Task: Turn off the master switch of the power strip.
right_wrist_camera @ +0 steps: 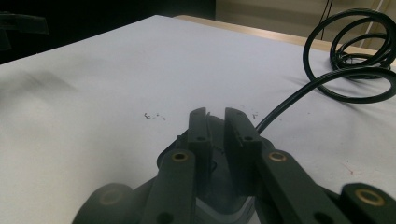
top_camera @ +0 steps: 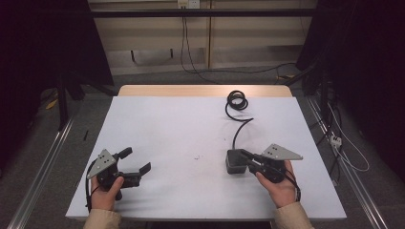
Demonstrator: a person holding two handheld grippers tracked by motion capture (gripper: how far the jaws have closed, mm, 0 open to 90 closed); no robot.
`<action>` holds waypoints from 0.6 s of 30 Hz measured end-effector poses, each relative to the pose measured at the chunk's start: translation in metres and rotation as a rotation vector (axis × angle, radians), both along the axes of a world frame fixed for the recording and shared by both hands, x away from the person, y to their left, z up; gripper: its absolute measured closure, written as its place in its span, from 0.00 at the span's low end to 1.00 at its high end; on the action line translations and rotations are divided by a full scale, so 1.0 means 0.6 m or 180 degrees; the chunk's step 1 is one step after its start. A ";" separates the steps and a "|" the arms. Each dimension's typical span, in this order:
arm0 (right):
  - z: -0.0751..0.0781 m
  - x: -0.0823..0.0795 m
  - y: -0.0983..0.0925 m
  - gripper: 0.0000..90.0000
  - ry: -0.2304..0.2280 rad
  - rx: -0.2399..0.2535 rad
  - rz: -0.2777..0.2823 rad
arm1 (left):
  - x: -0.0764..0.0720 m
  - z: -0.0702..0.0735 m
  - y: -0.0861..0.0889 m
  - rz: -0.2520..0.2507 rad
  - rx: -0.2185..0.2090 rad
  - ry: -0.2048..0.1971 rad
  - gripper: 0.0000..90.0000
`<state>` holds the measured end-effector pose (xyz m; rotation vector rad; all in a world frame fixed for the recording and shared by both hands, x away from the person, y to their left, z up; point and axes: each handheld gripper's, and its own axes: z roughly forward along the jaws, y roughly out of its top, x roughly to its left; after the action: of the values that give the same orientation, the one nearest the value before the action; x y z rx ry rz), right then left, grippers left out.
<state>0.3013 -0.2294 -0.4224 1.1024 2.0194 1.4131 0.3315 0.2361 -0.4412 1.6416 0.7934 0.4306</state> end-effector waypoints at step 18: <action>0.002 0.008 0.005 1.00 0.0067 0.0014 0.0028 | 0.000 0.000 0.000 0.0003 0.0013 0.0005 0.04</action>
<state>0.3059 -0.2265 -0.4215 1.1161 2.0393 1.4166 0.3315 0.2362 -0.4414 1.6456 0.7949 0.4317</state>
